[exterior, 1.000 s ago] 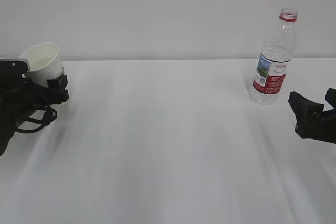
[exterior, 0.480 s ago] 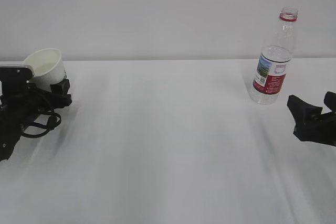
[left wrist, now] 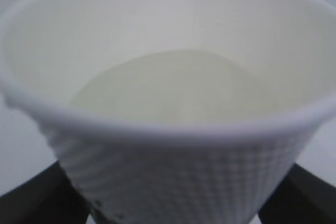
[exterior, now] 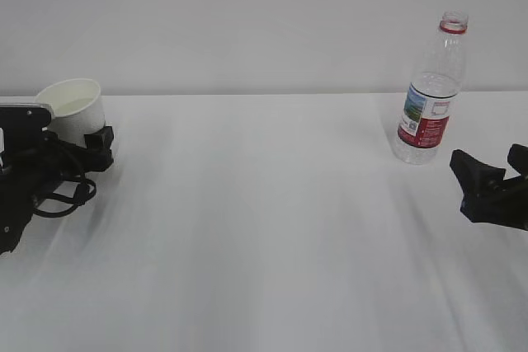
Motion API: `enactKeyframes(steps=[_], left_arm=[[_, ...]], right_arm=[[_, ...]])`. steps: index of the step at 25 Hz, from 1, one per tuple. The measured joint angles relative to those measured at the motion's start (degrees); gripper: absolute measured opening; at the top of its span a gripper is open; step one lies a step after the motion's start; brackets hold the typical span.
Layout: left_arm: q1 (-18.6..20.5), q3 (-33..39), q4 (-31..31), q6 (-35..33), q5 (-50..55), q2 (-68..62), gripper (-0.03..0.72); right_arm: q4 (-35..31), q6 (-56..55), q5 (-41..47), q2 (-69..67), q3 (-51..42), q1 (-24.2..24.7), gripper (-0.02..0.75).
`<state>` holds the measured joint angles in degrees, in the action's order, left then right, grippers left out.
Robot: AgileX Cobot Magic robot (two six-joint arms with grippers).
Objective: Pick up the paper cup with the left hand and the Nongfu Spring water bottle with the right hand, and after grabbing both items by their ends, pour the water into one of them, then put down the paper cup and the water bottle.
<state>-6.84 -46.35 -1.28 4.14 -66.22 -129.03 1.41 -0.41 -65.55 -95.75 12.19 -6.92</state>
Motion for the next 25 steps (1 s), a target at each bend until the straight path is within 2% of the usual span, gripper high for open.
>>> enactKeyframes(steps=[10,25], left_arm=[[0.0,2.4,0.5,0.0,0.1,1.4,0.659],[0.0,13.1,1.3,0.0,0.1,9.6,0.642]], right_arm=[[0.4,-1.4,0.0,0.0,0.0,0.0,0.593],[0.6,-1.3,0.0,0.0,0.0,0.0,0.593]])
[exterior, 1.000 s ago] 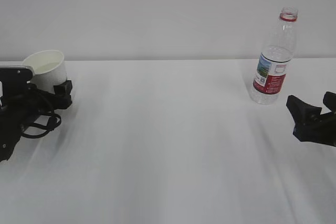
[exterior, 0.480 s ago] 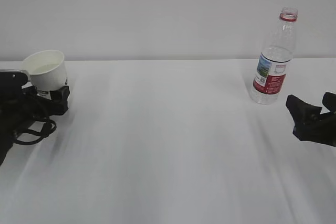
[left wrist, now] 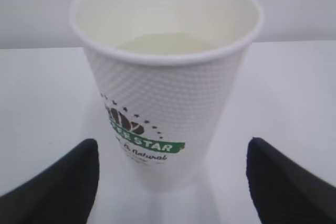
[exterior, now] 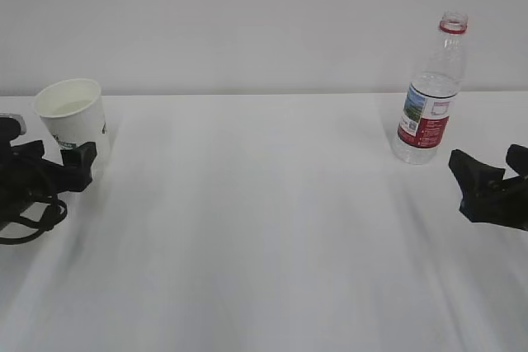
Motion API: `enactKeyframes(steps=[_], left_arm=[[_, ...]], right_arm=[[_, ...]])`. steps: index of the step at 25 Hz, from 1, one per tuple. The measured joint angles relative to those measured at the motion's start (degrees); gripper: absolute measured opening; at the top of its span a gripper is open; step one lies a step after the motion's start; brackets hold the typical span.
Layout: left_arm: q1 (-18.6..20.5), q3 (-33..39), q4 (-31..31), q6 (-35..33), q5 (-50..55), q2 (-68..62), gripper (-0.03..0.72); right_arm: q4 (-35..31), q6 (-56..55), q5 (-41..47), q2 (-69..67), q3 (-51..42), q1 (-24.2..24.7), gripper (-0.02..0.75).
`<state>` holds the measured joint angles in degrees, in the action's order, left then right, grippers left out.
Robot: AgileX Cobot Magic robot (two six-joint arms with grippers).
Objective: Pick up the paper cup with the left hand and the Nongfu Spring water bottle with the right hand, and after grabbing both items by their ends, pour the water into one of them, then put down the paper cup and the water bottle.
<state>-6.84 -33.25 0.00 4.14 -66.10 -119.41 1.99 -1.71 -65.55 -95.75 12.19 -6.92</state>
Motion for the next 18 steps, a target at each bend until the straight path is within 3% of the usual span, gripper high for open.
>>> enactKeyframes(steps=[11,18], left_arm=[[0.0,6.4,0.0,0.0,0.0,7.9,0.631],[0.0,7.7,0.0,0.0,0.3,15.4,0.624]], right_arm=[[-1.4,3.3,0.1,2.2,0.0,0.0,0.593],[-4.1,5.4,7.4,11.1,-0.2,0.0,0.593]])
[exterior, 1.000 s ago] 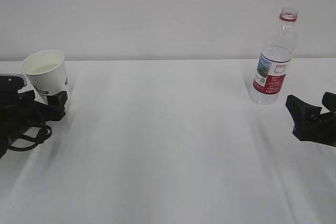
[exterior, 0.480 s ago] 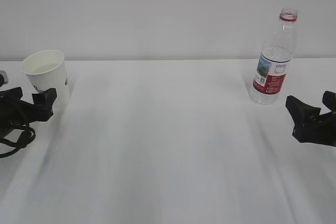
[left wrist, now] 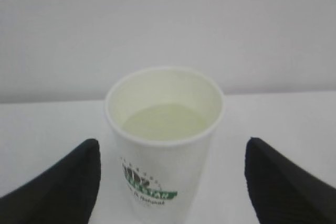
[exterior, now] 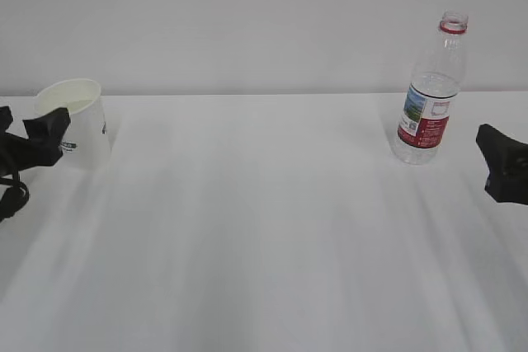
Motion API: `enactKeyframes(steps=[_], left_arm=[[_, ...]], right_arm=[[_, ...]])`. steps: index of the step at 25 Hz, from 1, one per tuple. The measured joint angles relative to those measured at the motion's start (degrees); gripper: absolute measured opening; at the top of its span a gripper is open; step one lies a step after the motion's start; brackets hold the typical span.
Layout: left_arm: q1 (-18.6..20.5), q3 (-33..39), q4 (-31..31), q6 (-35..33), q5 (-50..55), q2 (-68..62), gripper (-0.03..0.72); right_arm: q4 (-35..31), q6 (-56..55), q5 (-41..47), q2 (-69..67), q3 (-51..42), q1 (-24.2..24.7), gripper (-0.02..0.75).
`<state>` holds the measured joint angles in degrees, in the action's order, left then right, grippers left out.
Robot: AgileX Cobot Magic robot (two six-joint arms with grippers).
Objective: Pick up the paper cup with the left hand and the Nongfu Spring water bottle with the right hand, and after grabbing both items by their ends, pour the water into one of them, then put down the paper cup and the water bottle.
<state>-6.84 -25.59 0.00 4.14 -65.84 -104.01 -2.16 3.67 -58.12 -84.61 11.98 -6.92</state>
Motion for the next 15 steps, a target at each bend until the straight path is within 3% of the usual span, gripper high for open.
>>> enactKeyframes(steps=[15], left_arm=[[0.0,0.4,0.0,0.0,16.8,20.6,0.605]], right_arm=[[-0.1,0.1,17.1,18.2,-0.1,0.0,0.593]])
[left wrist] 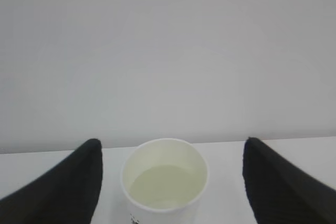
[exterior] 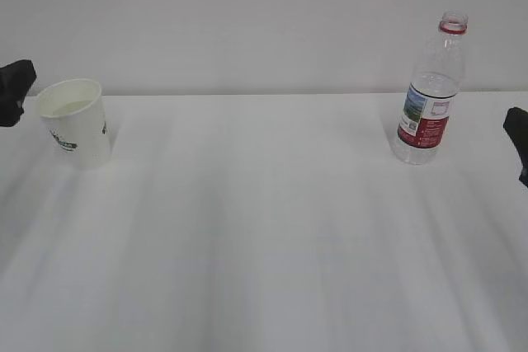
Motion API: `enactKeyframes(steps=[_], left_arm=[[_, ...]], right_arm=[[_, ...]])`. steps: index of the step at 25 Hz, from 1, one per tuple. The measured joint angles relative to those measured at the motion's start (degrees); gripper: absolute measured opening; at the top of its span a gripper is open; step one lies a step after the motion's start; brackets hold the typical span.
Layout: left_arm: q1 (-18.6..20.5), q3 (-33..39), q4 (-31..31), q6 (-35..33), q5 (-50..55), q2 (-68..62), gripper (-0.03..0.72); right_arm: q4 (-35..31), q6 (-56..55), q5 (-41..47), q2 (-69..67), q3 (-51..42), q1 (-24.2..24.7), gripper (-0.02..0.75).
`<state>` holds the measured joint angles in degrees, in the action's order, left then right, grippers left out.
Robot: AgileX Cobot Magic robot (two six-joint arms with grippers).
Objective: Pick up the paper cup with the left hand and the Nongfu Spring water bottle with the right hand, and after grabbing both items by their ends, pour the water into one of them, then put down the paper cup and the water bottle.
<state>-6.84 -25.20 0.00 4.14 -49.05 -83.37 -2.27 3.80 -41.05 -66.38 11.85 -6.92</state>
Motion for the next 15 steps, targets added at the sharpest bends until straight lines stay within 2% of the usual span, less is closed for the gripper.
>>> enactKeyframes(steps=[15], left_arm=[[0.0,0.6,2.5,0.0,20.5,21.6,0.594]], right_arm=[[0.0,0.8,24.0,21.4,2.7,0.0,0.593]])
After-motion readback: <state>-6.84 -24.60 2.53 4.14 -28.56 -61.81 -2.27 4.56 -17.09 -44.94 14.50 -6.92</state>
